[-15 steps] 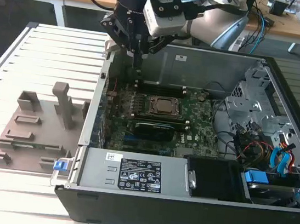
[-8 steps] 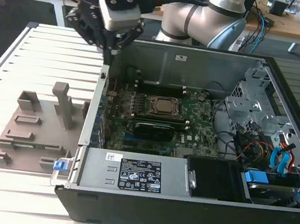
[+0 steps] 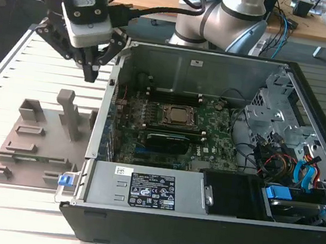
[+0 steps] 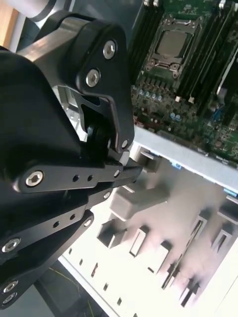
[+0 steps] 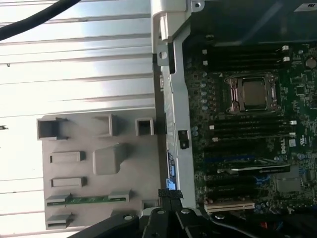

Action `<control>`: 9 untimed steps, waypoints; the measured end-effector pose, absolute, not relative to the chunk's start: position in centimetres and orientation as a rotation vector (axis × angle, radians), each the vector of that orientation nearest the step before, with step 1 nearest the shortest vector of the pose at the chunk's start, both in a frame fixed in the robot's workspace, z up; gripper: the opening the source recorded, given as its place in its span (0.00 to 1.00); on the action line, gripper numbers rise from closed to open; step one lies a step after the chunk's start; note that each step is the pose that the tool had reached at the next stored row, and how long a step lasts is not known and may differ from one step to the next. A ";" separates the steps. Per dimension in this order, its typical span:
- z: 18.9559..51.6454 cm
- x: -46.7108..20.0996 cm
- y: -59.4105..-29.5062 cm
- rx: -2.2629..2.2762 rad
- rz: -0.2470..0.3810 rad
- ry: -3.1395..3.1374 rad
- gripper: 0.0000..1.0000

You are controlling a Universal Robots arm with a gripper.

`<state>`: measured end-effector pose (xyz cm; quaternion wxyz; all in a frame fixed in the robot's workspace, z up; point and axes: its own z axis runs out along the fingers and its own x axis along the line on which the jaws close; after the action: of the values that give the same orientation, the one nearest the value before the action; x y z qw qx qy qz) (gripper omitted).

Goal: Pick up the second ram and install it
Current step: 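Reach for the second ram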

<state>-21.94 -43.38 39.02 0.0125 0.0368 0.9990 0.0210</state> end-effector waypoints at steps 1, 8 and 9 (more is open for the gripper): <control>38.9 -22.3 -43.4 0.114 0.065 3.114 0.11; 37.1 -24.0 -44.0 0.114 0.066 3.114 0.11; 36.9 -24.0 -44.1 0.114 0.065 3.114 0.11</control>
<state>-24.05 -44.10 36.93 0.0124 0.0366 0.9990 0.0210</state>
